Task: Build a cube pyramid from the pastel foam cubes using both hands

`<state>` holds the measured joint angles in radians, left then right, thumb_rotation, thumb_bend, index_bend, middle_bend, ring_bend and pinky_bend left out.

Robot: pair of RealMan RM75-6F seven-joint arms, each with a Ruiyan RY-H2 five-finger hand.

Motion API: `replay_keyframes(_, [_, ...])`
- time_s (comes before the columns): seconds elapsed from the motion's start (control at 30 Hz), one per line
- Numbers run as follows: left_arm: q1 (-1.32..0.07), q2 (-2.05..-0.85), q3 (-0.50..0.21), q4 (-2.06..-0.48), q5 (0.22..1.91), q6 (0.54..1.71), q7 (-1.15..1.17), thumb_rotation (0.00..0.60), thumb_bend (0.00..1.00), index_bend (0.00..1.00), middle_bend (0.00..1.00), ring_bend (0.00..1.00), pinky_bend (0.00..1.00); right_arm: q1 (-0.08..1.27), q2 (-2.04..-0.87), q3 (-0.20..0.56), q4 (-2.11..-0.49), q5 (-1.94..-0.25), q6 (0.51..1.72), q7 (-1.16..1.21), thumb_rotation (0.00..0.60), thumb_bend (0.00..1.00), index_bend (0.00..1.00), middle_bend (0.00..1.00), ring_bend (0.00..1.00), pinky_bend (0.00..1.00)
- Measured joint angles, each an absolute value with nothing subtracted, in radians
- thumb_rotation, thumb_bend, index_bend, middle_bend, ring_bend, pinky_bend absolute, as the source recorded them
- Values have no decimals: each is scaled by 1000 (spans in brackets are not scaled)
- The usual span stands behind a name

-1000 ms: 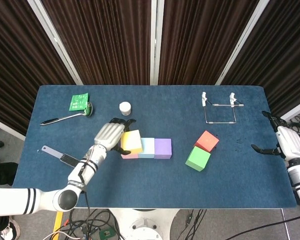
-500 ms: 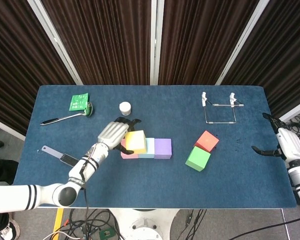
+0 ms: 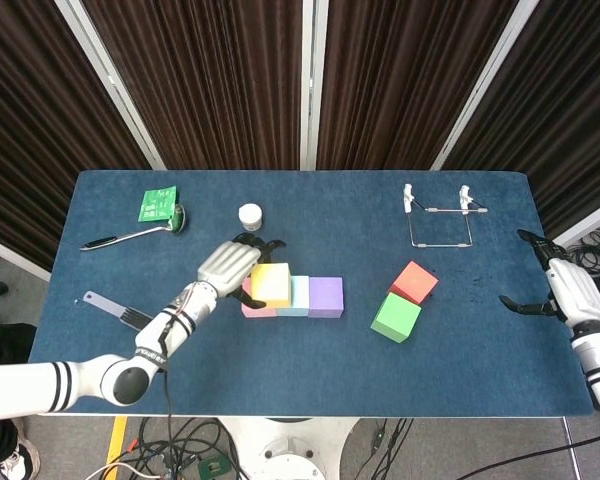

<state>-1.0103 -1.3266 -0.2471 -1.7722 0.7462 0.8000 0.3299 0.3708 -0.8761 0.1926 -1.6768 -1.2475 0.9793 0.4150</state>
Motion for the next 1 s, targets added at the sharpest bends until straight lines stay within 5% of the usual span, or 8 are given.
replay_keyframes(1.0, [-1034, -1341, -215, -1717, 749, 794, 259, 600, 260, 129, 533, 141, 104, 370, -876, 179, -1654, -1277, 966, 473, 600, 118, 0, 64, 0, 0])
